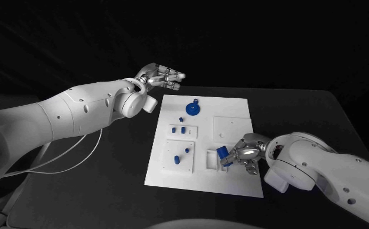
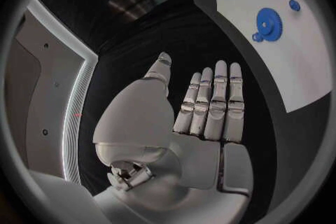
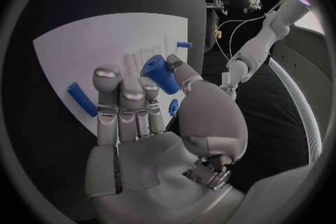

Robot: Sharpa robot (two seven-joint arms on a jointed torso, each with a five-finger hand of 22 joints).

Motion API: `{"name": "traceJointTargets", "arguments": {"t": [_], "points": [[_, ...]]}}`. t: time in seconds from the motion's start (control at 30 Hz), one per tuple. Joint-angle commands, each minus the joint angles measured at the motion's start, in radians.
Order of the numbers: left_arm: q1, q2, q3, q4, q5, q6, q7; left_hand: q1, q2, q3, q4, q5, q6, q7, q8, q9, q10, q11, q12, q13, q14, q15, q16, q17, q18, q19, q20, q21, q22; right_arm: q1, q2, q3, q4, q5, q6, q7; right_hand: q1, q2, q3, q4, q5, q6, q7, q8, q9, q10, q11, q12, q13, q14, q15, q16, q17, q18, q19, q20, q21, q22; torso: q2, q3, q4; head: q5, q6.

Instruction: Assemble the parts on the task board

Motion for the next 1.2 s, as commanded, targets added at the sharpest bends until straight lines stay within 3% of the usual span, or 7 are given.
{"name": "traceJointTargets", "arguments": {"t": [0.03, 0.33, 0.47, 0.97, 1.13, 1.2], "points": [[0.000, 0.004, 0.000, 0.002, -0.011, 0.020, -0.002, 0.003, 0.001, 0.002, -0.002, 0.002, -0.004, 0.006, -0.002, 0.000, -0.008, -0.001, -0.004, 0.001, -0.008, -0.001, -0.003, -0.001, 0.008, 0.002, 0.008, 0.005, 0.001, 0.004, 0.014, -0.007, -0.011, -0.051, 0.031, -0.026, 0.011, 0.029, -0.019, 0.010, 0.007, 0.036, -0.027, 0.014, -0.003, 0.005, -0.009, -0.005, -0.002, 0.001, -0.009, -0.005, 0.003, -0.019, 0.049, -0.005, 0.003, 0.078, 0.001, 0.0009, 0.0006, 0.001, 0.001], [0.000, 0.004, -0.001, 0.007, -0.017, 0.027, -0.008, 0.002, -0.002, 0.003, 0.003, 0.000, -0.005, 0.007, -0.002, 0.000, -0.012, 0.000, -0.004, 0.001, -0.009, 0.000, -0.003, -0.001, 0.008, 0.002, 0.009, 0.005, 0.001, 0.025, 0.045, -0.048, -0.042, -0.103, 0.046, -0.030, -0.009, 0.026, -0.043, 0.063, -0.006, 0.045, -0.029, 0.014, -0.026, 0.011, -0.010, -0.005, -0.004, 0.002, -0.010, -0.007, 0.003, -0.020, 0.049, -0.006, 0.005, 0.078, 0.001, 0.0010, 0.0001, 0.005, -0.002], [0.001, 0.004, -0.001, 0.009, -0.020, 0.028, -0.010, 0.002, -0.002, 0.003, 0.004, 0.000, -0.005, 0.007, -0.002, 0.000, -0.012, 0.000, -0.004, 0.001, -0.009, 0.000, -0.003, -0.001, 0.009, 0.002, 0.009, 0.005, 0.001, 0.028, 0.057, -0.059, -0.054, -0.114, 0.054, -0.031, -0.017, 0.021, -0.046, 0.084, -0.010, 0.048, -0.028, 0.014, -0.039, 0.011, -0.010, -0.006, -0.006, 0.002, -0.009, -0.008, 0.003, -0.020, 0.049, -0.006, 0.005, 0.078, 0.001, 0.0016, -0.0006, 0.008, -0.003], [0.001, 0.002, -0.001, 0.013, -0.025, 0.035, -0.013, 0.005, -0.009, 0.004, 0.020, 0.000, -0.008, 0.009, -0.002, 0.000, -0.018, 0.001, -0.004, 0.001, -0.010, 0.000, -0.003, 0.000, 0.009, 0.001, 0.009, 0.004, 0.001, 0.034, 0.090, -0.072, -0.075, -0.135, 0.068, -0.032, -0.034, 0.001, -0.059, 0.132, -0.028, 0.054, -0.028, 0.015, -0.054, 0.012, -0.009, -0.008, -0.008, 0.002, -0.009, -0.008, 0.007, -0.020, 0.049, -0.005, 0.006, 0.078, 0.001, 0.0011, -0.0013, 0.013, -0.007], [0.001, 0.002, -0.001, 0.013, -0.026, 0.036, -0.014, 0.006, -0.011, 0.004, 0.026, 0.000, -0.009, 0.009, -0.002, 0.000, -0.019, 0.001, -0.004, 0.001, -0.010, 0.000, -0.003, 0.001, 0.009, 0.001, 0.009, 0.004, 0.001, 0.036, 0.094, -0.074, -0.075, -0.143, 0.072, -0.032, -0.033, -0.018, -0.105, 0.160, -0.029, 0.055, -0.027, 0.015, -0.057, 0.012, -0.008, -0.009, -0.009, 0.002, -0.009, -0.010, 0.006, -0.019, 0.049, -0.005, 0.004, 0.077, 0.001, 0.0011, -0.0017, 0.016, -0.009], [0.001, 0.002, -0.001, 0.014, -0.026, 0.036, -0.015, 0.006, -0.011, 0.004, 0.026, 0.000, -0.009, 0.009, -0.002, 0.000, -0.019, 0.001, -0.004, 0.001, -0.010, 0.000, -0.003, 0.001, 0.009, 0.001, 0.009, 0.004, 0.001, 0.037, 0.095, -0.075, -0.074, -0.152, 0.072, -0.032, -0.010, -0.023, -0.137, 0.196, -0.035, 0.056, -0.028, 0.014, -0.058, 0.011, -0.006, -0.011, -0.010, 0.001, -0.009, -0.013, 0.006, -0.018, 0.049, -0.005, 0.000, 0.077, 0.001, 0.0010, -0.0022, 0.018, -0.009]]}}
